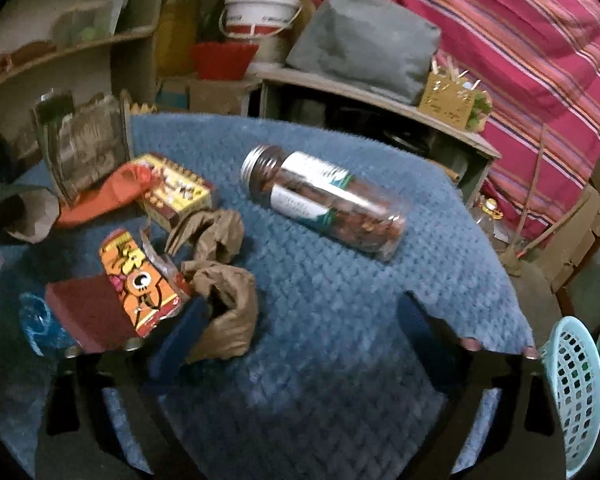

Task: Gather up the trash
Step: 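Grasp the black ribbed cylinder with the left tool while the right tool grasps crumpled brown paper, then carry the cylinder and brown paper over the blue basket and open both tools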

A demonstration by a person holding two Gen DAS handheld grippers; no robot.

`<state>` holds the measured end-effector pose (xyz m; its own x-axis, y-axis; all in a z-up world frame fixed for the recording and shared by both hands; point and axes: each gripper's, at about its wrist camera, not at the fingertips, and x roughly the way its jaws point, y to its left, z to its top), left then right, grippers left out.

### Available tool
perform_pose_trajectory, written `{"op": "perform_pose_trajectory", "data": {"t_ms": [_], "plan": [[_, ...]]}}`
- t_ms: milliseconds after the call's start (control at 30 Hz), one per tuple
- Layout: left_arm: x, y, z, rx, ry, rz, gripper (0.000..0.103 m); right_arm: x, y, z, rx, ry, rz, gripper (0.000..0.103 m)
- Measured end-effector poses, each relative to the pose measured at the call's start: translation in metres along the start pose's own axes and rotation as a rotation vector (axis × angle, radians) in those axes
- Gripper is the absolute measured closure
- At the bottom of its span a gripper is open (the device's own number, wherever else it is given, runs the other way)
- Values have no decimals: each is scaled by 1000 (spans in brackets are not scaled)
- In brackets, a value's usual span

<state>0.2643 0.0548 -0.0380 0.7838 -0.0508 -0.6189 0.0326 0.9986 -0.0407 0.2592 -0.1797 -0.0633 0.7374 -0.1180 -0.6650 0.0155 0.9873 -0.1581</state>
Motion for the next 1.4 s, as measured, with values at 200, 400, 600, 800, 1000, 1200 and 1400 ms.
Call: {"op": "perform_pose_trajectory", "data": {"t_ms": [200,400,600,800,1000,1200,1400], "plan": [[-2,-5,0,10,-9,-9,32,5,9,0,-16,22,76,59],[-2,-9,-1,25,-8,-6,32,-1,16,1,-33,24,136,80],[-8,-13,-1,42,-16,7,32,-8,1,-1,18,-2,150,87],[-22,-31,4,70,-53,0,32,-25,-31,-1,62,-47,126,88],[-40,-69,13,106,-70,-31,32,-47,-72,-3,100,-88,102,88],[-64,-120,19,175,-102,-58,32,-66,-116,-13,163,-113,70,88],[-73,-174,17,189,-87,-120,32,-87,-165,-32,216,-120,-2,88]]}}
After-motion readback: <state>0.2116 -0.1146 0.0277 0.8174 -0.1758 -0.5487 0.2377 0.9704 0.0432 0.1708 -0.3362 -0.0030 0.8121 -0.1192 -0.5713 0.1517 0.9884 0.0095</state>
